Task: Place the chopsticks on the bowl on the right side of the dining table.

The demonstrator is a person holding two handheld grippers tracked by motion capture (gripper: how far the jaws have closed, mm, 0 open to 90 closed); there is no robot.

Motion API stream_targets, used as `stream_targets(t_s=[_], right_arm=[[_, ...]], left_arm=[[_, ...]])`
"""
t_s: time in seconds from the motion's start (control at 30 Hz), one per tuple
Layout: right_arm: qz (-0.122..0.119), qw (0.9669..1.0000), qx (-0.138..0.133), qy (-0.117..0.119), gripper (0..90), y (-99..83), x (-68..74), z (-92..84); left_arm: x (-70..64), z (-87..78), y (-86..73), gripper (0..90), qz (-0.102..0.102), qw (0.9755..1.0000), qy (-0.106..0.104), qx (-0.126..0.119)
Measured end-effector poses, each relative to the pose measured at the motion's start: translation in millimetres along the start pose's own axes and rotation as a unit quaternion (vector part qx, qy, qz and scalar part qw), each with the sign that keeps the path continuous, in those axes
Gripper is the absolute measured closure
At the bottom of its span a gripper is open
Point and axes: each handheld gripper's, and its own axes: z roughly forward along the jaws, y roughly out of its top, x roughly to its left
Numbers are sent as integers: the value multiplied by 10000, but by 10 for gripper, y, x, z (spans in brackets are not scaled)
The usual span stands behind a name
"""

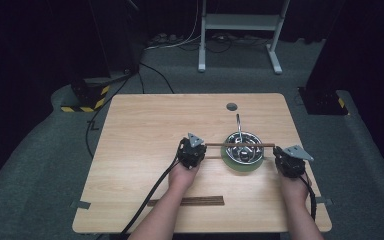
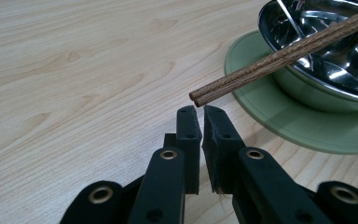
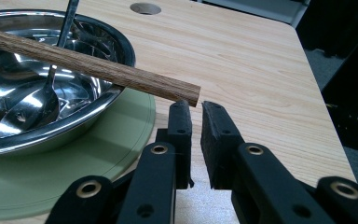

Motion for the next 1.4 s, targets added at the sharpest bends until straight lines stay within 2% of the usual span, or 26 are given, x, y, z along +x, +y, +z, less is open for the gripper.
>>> stream_targets(t_s=[0.07, 0.1, 0.27, 0.47, 0.6, 0.77, 0.8, 0.97, 1.0, 1.17, 1.27, 1.3, 1.4], right_arm=[[5, 10000, -10, -3, 816, -1, -3, 3], [2, 10000, -12, -6, 816, -1, -4, 4], [22, 10000, -38, -22, 816, 1, -8, 7], [13, 10000, -45, -14, 815, 4, -10, 13], [19, 10000, -46, -20, 813, 3, -16, 15], [16, 10000, -35, -21, 803, 2, -17, 11], [12, 10000, -29, -23, 796, 1, -16, 9], [3, 10000, -25, -37, 771, 1, 0, -2], [1, 10000, -26, -53, 768, 0, 3, -3], [-79, 9999, 15, -75, 727, -6, 33, -16], [-140, 9998, 43, -121, 707, -13, 62, -27], [-144, 9998, 52, -115, 702, -14, 71, -37], [-155, 9998, -19, -76, 694, -20, 88, -74]], left_arm=[[4, -7, -2, 843, 49, 10000, 11, 63], [-5, 1, -4, 843, 7, 10000, -3, -2], [-1, -5, -3, 849, 50, 10000, -1, 48], [-6, 9, -3, 849, -23, 10000, -6, -8], [7, 7, -7, 849, 56, 10000, 16, 58], [1, 9, -18, 847, 34, 10000, 12, 59], [-5, 9, -25, 842, -3, 10000, 27, 41], [9, -17, -53, 807, 59, 9999, 38, 99], [5, -15, -58, 797, -1, 10000, 31, 40], [18, -69, -84, 751, -86, 9999, 75, 56], [15, -102, -81, 727, -81, 10000, 47, 31], [22, -120, -75, 720, -18, 10000, 25, 45], [19, -141, -67, 698, -14, 10000, 6, 26]])
